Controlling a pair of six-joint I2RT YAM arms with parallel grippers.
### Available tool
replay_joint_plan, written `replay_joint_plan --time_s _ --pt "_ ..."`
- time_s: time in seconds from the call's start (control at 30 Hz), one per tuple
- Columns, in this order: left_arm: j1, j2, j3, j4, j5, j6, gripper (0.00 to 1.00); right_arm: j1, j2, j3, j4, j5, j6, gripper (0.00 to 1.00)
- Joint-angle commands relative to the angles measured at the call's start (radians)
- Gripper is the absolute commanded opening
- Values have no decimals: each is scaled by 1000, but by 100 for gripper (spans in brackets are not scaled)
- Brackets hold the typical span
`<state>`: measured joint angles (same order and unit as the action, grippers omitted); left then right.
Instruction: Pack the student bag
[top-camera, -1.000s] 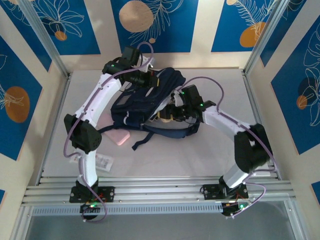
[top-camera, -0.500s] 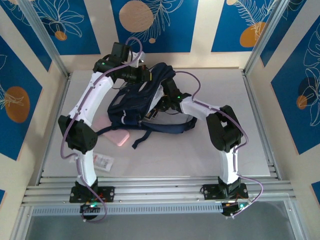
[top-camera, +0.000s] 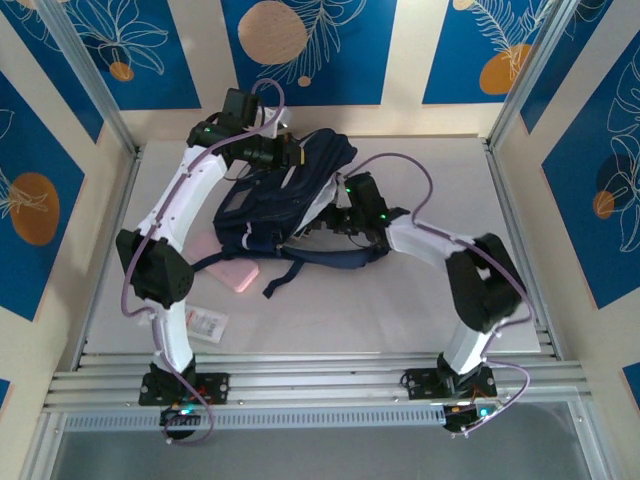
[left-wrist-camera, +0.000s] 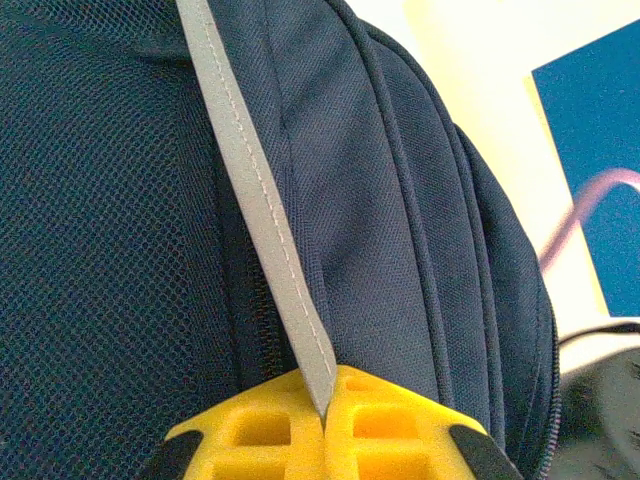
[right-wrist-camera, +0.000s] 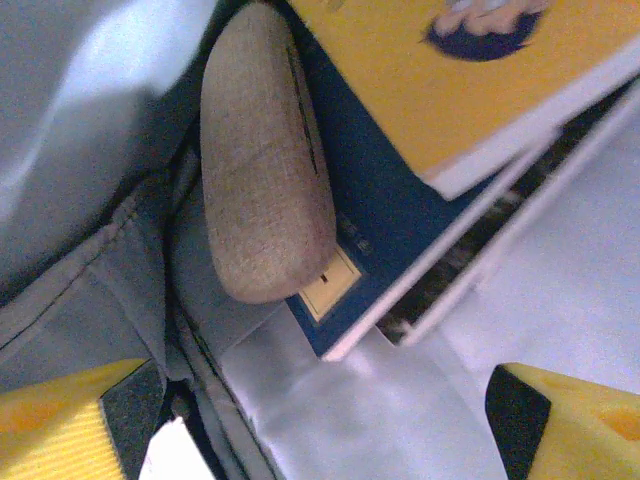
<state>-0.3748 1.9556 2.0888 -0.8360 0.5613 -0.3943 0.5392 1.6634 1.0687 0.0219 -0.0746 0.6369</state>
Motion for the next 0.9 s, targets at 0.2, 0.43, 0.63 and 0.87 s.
replay_joint_plan --time_s 0.2,0.43,0.63,0.87 --pt "-17 -79 -155 189 58 -33 0 -32 -423 -275 -196 453 155 79" --pt "-95 -25 -250 227 22 -23 0 24 -761 -424 -356 597 186 76" --pt "-130 41 -246 278 61 -82 17 86 -820 -372 -438 569 65 78" --pt "-123 -53 -244 223 10 -77 56 146 -779 -331 -403 506 -26 80"
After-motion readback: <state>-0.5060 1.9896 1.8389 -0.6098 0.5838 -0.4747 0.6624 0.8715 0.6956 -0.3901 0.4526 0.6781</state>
